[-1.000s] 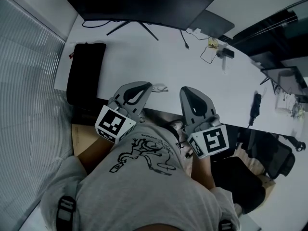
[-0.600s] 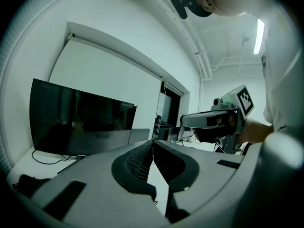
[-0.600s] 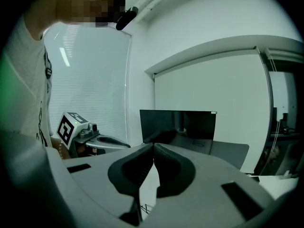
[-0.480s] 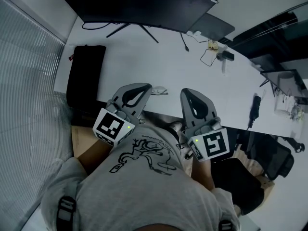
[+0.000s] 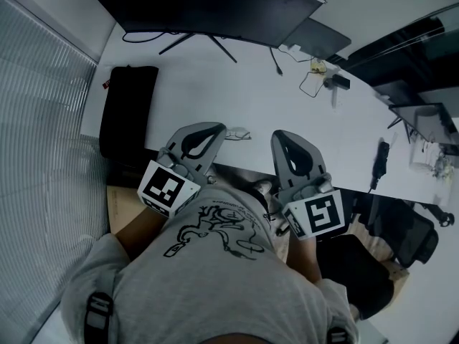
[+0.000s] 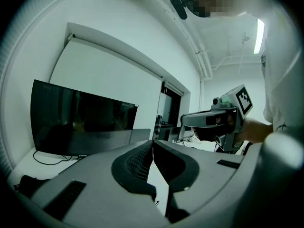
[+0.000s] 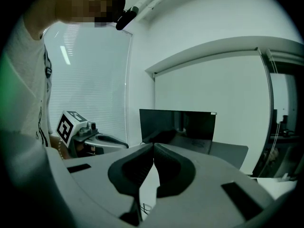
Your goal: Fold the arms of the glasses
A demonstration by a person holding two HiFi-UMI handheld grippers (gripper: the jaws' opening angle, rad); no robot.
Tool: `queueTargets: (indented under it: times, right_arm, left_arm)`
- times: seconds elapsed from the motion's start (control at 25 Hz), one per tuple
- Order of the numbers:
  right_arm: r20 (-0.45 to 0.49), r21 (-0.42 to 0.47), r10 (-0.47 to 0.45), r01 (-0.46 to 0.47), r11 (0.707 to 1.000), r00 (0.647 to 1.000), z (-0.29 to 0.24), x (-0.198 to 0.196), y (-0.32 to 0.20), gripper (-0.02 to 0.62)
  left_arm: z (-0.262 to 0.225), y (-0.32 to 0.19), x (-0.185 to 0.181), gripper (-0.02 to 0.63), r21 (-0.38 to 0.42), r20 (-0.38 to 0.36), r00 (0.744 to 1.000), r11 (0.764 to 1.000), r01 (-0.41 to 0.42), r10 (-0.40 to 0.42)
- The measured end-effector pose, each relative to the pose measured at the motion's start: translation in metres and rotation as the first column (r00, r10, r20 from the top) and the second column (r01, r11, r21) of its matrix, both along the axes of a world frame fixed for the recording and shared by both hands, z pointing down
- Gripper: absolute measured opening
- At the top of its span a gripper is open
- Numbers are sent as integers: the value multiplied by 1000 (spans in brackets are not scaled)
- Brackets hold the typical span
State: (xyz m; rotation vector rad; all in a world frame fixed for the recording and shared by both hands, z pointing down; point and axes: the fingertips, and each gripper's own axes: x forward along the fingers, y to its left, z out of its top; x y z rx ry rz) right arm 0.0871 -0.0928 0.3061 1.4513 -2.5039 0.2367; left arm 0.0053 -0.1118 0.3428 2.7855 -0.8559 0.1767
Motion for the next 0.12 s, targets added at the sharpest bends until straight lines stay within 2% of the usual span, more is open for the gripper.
queueTargets:
  times: [0.12]
  right_arm:
    - [-12,-2,-9,9,1000,1000,0,-1,2,9]
  left_arm:
    - [-2,2,-1,23,-10,8,1000,1000,2,-1]
